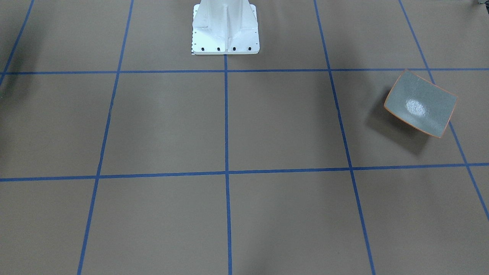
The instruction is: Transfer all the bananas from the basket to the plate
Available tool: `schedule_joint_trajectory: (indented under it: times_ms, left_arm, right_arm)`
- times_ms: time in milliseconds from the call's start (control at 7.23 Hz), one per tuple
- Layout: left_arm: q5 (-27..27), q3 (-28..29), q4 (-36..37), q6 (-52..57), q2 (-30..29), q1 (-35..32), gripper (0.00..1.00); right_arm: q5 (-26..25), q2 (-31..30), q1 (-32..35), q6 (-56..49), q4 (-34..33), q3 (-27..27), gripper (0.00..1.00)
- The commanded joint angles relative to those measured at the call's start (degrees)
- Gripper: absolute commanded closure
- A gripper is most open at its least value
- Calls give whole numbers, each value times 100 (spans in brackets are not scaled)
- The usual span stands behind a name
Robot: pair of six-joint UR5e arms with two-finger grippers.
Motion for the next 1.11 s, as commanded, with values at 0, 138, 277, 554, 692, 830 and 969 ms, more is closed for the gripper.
schedule_joint_trajectory:
  times_ms: [0,138,277,554,692,830,969]
  left_arm:
    - [0,12,0,0,0,1,0]
    - [0,-6,0,0,0,-7,0]
    - [-9,-41,0,0,-43,-7,0]
    - [-200,-155,-401,0,-315,1,0]
    - [-298,-138,-796,-26,-482,1,0]
    - [-377,-138,-826,-18,-744,1,0]
    - [-926,-164,-913,-9,-912,1,0]
  right_arm:
    - [-18,-219,351,-152,-43,626,100]
    - [25,-255,692,-292,-43,873,100]
    - [69,-134,852,-320,-60,971,100]
    - [78,576,854,-303,-26,998,100]
    - [191,1006,837,-276,-25,990,100]
    - [497,1323,837,-250,-25,990,100]
    - [544,1544,750,-302,-25,998,100]
